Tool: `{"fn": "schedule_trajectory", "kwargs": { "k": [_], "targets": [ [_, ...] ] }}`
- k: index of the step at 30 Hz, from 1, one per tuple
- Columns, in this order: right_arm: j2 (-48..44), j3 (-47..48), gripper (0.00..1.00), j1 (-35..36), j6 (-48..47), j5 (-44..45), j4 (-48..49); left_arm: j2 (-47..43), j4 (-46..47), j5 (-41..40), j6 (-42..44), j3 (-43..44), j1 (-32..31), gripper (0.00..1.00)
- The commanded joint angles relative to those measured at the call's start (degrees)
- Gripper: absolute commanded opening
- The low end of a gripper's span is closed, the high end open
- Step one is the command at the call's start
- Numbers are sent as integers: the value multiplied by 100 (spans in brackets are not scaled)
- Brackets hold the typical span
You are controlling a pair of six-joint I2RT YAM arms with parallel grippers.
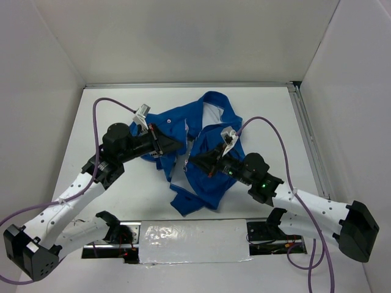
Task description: Zip up the jacket
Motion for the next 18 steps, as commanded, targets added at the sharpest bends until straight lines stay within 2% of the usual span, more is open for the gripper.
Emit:
{"fn": "schedule_trajectory", "kwargs": {
  "k": [1,10,18],
  "targets": [
    [53,-6,0,-25,36,42,565,-159,561,266,-228,-19,-33,0],
    [177,-49,0,-34,80,244,872,-238,280,-6,-922,-123,-33,0],
    [194,-41,0,-42,115,95,1084,-432,157,-411,-1125,-247,-33,0]
  ]
}}
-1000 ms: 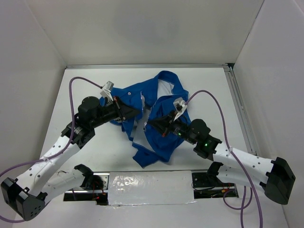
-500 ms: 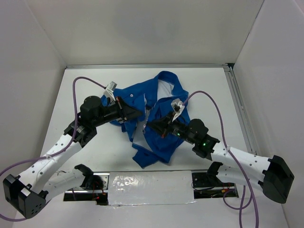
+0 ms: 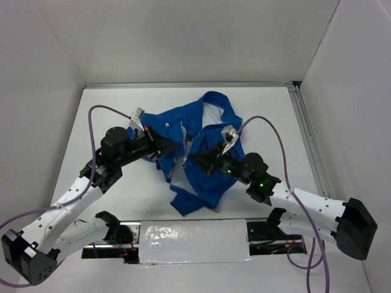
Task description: Zip up the jacket
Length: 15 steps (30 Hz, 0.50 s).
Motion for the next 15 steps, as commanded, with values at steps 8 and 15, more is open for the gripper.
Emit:
{"fn": "schedule_trajectory", "kwargs": {
  "k": [8,15],
  "targets": [
    [6,62,0,-20,8,-163,670,-158,268,-201,-247,-55,-33,0],
    [41,80,0,-20,17,-216,635,-123,294,-113,-282,-72,-33,0]
  ]
}}
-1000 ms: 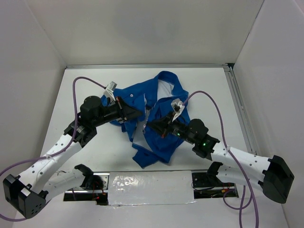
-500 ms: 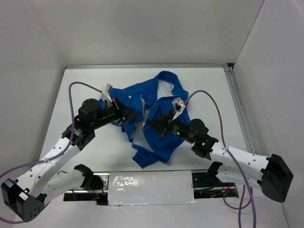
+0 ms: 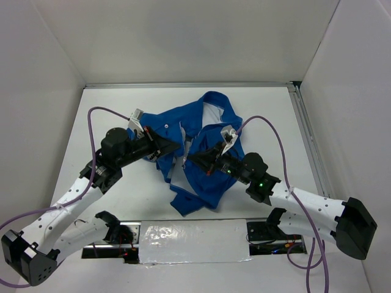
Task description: Zip up the jacket
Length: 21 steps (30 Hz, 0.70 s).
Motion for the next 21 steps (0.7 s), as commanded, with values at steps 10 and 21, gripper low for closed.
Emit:
{"fn": "schedule_trajectory", "kwargs": {
  "k": [10,21],
  "targets": [
    [83,141,0,-27,8,-124,671,-75,364,114,-206,-110,-33,0],
    [145,124,0,-27,35,-80,653,-181,382,96,-241,-146,-33,0]
  ]
}}
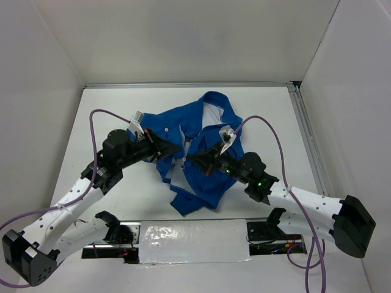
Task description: Zip up the jacket
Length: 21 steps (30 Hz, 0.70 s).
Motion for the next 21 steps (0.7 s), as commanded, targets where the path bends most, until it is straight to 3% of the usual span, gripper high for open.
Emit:
{"fn": "schedule_trajectory", "kwargs": {
  "k": [1,21],
  "targets": [
    [5,122,0,-20,17,-78,601,-176,349,77,-84,14,-33,0],
    [-21,131,0,-20,-18,-114,645,-141,375,103,-119,-47,-42,0]
  ]
}}
